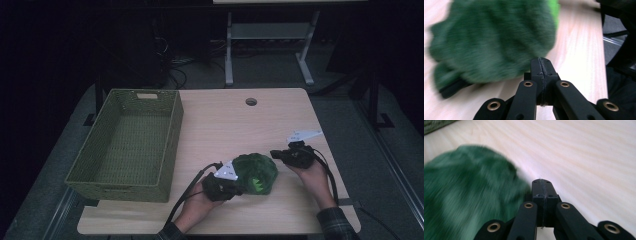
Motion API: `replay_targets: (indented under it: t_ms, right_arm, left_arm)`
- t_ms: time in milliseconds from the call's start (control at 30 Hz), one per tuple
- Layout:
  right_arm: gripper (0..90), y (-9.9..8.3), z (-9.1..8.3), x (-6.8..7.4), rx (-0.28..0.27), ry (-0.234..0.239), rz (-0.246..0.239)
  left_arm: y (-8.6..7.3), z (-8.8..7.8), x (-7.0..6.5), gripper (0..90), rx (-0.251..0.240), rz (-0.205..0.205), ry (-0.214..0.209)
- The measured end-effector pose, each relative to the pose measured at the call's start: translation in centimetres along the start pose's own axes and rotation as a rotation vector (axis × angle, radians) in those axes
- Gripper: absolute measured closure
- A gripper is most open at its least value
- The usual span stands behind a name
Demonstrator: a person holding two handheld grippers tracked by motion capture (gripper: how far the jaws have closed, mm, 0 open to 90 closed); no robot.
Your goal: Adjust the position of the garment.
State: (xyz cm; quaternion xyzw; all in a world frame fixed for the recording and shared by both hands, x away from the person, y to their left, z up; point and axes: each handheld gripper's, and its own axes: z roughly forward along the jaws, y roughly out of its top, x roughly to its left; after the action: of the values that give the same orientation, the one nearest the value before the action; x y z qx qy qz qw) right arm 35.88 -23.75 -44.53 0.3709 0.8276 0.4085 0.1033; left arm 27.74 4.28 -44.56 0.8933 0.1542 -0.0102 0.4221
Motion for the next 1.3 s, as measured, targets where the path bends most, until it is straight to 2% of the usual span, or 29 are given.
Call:
replay_targets:
  t_ms: [33, 100, 167, 233, 333, 500, 633, 700, 800, 933, 1033, 1100, 1233, 1300]
  right_arm:
    - [90.0, 0.2, 0.5, -0.1, -0.006, 0.007, -0.002]
    - [90.0, 0.7, 1.5, -0.2, 0.018, 0.022, -0.005]
    - [90.0, 1.0, 2.3, -0.2, 0.006, 0.033, -0.008]
    - [90.0, 1.1, 3.1, -0.3, 0.011, 0.048, -0.014]
    - [90.0, 0.7, 3.7, -0.1, 0.048, 0.079, -0.014]
    - [90.0, 0.1, 3.1, 0.1, 0.068, 0.099, -0.022]
    - [90.0, -0.5, 2.2, 0.2, 0.065, 0.102, -0.027]
    - [90.0, -0.9, 1.7, 0.5, 0.076, 0.109, -0.013]
    - [90.0, -1.5, 1.1, 0.9, 0.07, 0.117, -0.029]
    - [90.0, -2.1, 0.6, 2.0, 0.088, 0.137, -0.04]
    - [90.0, -2.5, 0.3, 2.8, 0.088, 0.145, -0.053]
    - [90.0, -2.8, 0.2, 3.3, 0.095, 0.155, -0.058]
    - [90.0, -3.2, -0.2, 4.3, 0.089, 0.169, -0.066]
    - [89.9, -3.3, -0.3, 4.6, 0.089, 0.174, -0.072]
  left_arm:
    - [0.1, 0.2, -0.1, 89.8, 0.0, 0.006, -0.006]
    - [0.3, 0.8, -0.4, 89.8, -0.006, 0.011, -0.019]
    - [0.4, 1.5, -0.5, 89.8, -0.007, 0.023, -0.022]
    - [0.4, 2.1, -0.4, 89.8, 0.01, 0.035, -0.009]
    - [0.1, 2.9, 0.4, 89.8, 0.037, 0.033, 0.015]
    - [-0.1, 2.3, 1.3, 89.8, 0.057, 0.04, 0.068]
    - [-0.4, 1.4, 2.6, 89.8, 0.056, 0.017, 0.106]
    - [-0.6, 1.0, 3.2, 89.7, 0.063, 0.012, 0.114]
    - [-0.8, 0.4, 4.1, 89.4, 0.061, 0.005, 0.123]
    - [-1.3, -0.3, 5.1, 89.4, 0.056, -0.012, 0.134]
    - [-1.6, -0.5, 5.5, 89.4, 0.049, -0.027, 0.139]
    - [-1.7, -0.8, 5.8, 89.4, 0.067, -0.016, 0.144]
    - [-1.9, -1.0, 6.3, 89.4, 0.063, -0.031, 0.153]
    - [-1.9, -1.0, 6.5, 89.4, 0.064, -0.026, 0.153]
